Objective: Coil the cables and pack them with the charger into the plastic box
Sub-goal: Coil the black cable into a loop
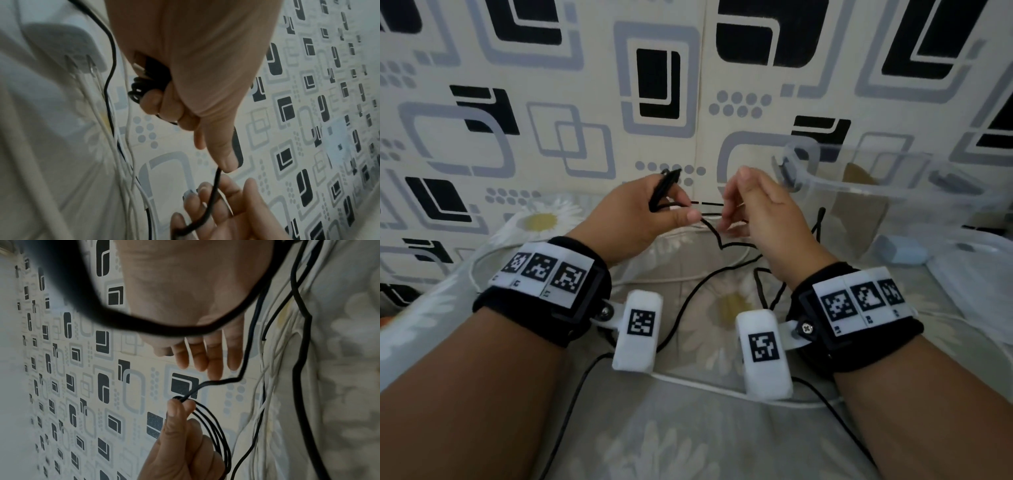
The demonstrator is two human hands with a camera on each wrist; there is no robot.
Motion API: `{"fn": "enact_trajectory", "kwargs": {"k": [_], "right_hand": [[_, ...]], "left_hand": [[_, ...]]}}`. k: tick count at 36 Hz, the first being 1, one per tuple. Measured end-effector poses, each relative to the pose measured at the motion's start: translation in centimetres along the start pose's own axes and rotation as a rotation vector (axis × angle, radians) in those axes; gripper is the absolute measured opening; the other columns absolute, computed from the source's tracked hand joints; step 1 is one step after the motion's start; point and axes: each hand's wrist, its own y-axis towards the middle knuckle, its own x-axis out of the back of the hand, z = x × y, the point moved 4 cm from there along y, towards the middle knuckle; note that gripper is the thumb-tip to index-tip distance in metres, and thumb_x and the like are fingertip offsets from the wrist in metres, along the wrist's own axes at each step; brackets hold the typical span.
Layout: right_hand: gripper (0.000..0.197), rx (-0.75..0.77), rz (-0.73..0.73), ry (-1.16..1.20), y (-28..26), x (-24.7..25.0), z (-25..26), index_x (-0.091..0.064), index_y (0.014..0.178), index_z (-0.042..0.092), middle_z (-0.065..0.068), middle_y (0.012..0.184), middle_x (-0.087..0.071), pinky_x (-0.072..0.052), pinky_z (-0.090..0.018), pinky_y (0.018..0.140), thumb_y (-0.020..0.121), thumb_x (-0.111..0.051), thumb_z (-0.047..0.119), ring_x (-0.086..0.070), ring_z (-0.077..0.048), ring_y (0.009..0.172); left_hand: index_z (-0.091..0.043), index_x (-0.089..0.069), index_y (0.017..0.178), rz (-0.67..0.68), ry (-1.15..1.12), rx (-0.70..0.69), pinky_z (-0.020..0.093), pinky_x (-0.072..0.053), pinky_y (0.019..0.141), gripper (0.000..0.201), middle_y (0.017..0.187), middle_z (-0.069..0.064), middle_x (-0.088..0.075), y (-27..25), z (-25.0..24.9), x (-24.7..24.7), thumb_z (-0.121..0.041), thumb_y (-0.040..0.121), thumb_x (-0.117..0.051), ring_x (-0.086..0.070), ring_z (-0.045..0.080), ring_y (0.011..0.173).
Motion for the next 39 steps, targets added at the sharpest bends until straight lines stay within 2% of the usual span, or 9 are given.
{"fn": "enact_trajectory", "kwargs": {"k": [6,11,15,20,23,26,28,32,39], "right_hand": [[0.022,-0.070,0.194,-0.171,-0.2,-1.1,-0.6,-0.061,0.103,0.021,0.003,0.094,-0.070,-0.049,-0.024,0.078,0.096,-0.052,0.040,-0.068,-0.006,0.081],[0.040,-0.156,0.274,-0.453,-0.4,-1.1,-1.6,-0.057,0.106,0.030,0.006,0.104,-0.066,-0.053,-0.035,0.084,0.077,-0.069,0.055,-0.065,-0.012,0.091],[0.019,-0.054,0.204,-0.387,-0.3,-0.7,-0.7,-0.061,0.086,0.014,0.001,0.068,-0.062,-0.051,-0.029,0.061,0.092,-0.061,0.032,-0.057,-0.009,0.054],[0.017,0.187,0.000,-0.192,-0.3,0.0,1.3,-0.064,0.081,0.014,0.012,0.069,-0.061,-0.043,-0.010,0.063,0.095,-0.058,0.021,-0.053,0.002,0.064],[0.018,0.248,-0.069,-0.072,-0.4,0.5,1.7,-0.062,0.079,0.017,0.021,0.055,-0.055,-0.037,-0.006,0.055,0.096,-0.057,0.016,-0.051,0.006,0.053],[0.020,0.277,-0.161,-0.052,-0.2,1.1,1.6,-0.063,0.078,0.021,0.014,0.073,-0.064,-0.040,-0.008,0.062,0.096,-0.057,0.016,-0.055,0.007,0.060],[0.019,0.261,-0.202,-0.069,0.0,1.3,1.3,-0.064,0.079,0.020,0.016,0.073,-0.064,-0.041,-0.007,0.066,0.096,-0.057,0.015,-0.055,0.009,0.065],[0.018,0.159,-0.215,-0.077,0.3,1.7,0.4,-0.065,0.081,0.015,0.027,0.050,-0.055,-0.035,-0.006,0.057,0.097,-0.056,0.020,-0.051,0.010,0.050],[0.023,-0.088,-0.128,0.043,0.6,0.8,-1.7,-0.064,0.079,0.013,0.010,0.050,-0.039,-0.032,-0.019,0.045,0.090,-0.065,0.032,-0.032,-0.003,0.042]], "left_hand": [[-0.020,-0.062,0.084,-0.132,-0.038,0.014,0.014,-0.034,0.051,0.024,0.048,-0.020,-0.051,0.1,0.3,0.7,-0.042,0.083,-0.070,-0.044,-0.004,0.044],[-0.021,-0.060,0.080,-0.228,-0.058,0.032,0.023,-0.037,0.055,0.026,0.051,-0.014,-0.046,0.2,0.6,1.3,-0.046,0.084,-0.068,-0.042,0.001,0.046],[-0.023,-0.059,0.077,-0.269,-0.147,0.111,0.034,-0.037,0.060,0.040,0.046,-0.014,-0.043,0.3,1.7,1.9,-0.062,0.080,-0.063,-0.039,0.011,0.048],[-0.019,-0.064,0.078,-0.140,-0.283,0.199,0.028,-0.032,0.052,0.056,0.046,-0.012,-0.039,0.1,1.9,0.9,-0.072,0.081,-0.048,-0.034,0.012,0.044],[-0.010,-0.063,0.080,-0.015,-0.345,0.196,0.024,-0.023,0.046,0.060,0.047,-0.010,-0.033,-0.1,1.2,0.1,-0.065,0.092,-0.041,-0.025,0.011,0.044],[-0.005,-0.061,0.079,0.080,-0.383,0.194,0.020,-0.022,0.042,0.059,0.047,-0.008,-0.030,-0.4,0.4,-0.5,-0.055,0.097,-0.035,-0.023,0.010,0.042],[-0.005,-0.059,0.074,0.146,-0.417,0.199,0.020,-0.020,0.042,0.059,0.046,-0.007,-0.028,-0.6,0.2,-0.8,-0.053,0.098,-0.034,-0.021,0.010,0.042],[-0.012,-0.046,0.060,0.241,-0.541,0.202,0.020,-0.018,0.044,0.058,0.048,-0.003,-0.021,-0.7,0.0,-1.0,-0.060,0.092,-0.042,-0.015,0.012,0.042],[-0.021,-0.030,0.054,0.308,-0.807,0.189,0.023,-0.010,0.042,0.051,0.046,-0.006,-0.018,-0.7,-0.5,-1.0,-0.055,0.091,-0.036,-0.013,0.008,0.039]]}}
